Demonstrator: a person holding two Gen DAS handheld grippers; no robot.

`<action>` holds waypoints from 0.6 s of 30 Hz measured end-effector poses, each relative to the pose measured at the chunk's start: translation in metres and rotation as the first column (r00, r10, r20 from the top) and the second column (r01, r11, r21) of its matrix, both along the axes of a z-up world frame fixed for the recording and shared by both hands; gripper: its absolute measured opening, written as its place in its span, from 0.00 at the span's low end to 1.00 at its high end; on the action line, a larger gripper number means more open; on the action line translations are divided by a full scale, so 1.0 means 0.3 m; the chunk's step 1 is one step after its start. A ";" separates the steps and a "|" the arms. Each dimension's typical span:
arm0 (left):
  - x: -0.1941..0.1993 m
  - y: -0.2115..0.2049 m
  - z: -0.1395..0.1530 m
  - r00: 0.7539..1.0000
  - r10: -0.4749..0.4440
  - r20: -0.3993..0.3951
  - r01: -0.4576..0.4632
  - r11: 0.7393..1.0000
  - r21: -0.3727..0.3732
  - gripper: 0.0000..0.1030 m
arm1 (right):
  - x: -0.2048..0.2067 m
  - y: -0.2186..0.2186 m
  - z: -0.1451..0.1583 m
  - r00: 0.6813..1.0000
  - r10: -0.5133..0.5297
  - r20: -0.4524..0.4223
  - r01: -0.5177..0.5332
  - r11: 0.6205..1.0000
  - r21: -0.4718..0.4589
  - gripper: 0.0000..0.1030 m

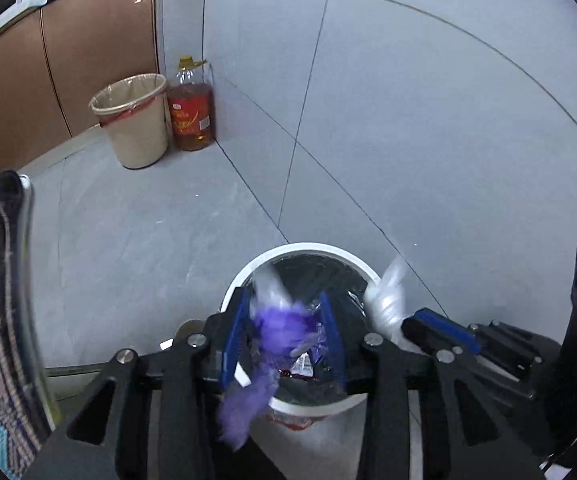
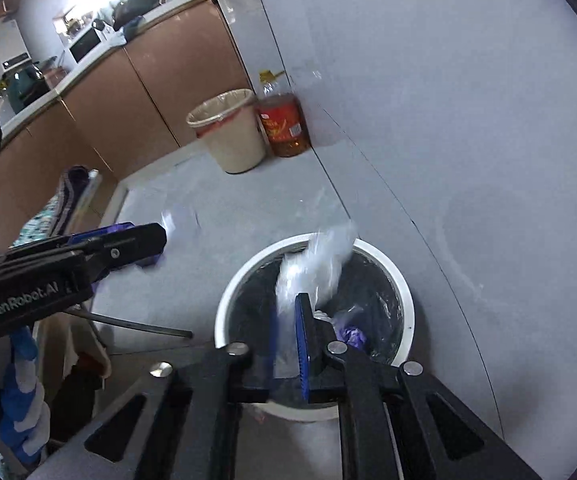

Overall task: Collect trash
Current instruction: 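Open both tools to drop the glove and bag into the bin, then move both tools back over the blanket toward the remaining trash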

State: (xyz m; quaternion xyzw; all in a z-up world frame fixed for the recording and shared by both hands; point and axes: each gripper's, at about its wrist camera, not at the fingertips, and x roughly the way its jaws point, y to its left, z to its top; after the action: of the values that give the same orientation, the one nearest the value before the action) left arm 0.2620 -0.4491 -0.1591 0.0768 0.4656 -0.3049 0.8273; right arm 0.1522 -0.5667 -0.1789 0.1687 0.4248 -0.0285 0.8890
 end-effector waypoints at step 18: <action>-0.106 0.118 0.166 0.999 0.038 0.026 -0.036 0.997 -0.071 0.46 | -0.138 0.071 0.124 0.998 -0.027 0.051 0.029 0.998 -0.046 0.35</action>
State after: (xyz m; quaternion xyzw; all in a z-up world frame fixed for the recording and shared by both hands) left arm 0.2304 -0.4136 -0.1092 0.0430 0.4443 -0.3046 0.8414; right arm 0.1109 -0.5455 -0.1418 0.1544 0.3988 -0.0467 0.9027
